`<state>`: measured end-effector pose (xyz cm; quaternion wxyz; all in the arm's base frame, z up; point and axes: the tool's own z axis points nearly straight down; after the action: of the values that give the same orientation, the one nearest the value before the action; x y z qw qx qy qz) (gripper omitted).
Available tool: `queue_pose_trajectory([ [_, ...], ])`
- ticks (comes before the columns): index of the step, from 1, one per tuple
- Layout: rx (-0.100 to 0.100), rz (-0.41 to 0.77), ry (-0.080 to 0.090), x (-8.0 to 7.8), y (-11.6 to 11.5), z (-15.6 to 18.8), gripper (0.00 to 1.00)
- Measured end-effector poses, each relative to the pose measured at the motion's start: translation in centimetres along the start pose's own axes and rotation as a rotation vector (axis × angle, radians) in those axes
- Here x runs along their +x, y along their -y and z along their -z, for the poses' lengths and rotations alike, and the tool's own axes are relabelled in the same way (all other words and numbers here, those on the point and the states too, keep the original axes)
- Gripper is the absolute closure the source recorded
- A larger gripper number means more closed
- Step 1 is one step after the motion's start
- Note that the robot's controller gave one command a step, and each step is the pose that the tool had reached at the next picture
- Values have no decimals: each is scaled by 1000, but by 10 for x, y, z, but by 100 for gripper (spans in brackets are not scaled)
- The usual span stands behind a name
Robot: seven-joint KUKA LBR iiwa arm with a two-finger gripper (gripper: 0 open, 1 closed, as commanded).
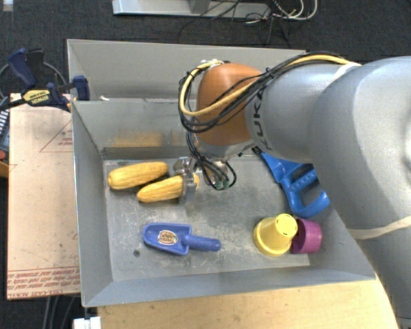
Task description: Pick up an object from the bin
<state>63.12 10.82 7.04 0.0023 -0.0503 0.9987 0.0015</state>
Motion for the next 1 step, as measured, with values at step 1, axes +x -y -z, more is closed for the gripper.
queue_pose_trajectory([
  [1,0,0,-5,2,0,5,100],
])
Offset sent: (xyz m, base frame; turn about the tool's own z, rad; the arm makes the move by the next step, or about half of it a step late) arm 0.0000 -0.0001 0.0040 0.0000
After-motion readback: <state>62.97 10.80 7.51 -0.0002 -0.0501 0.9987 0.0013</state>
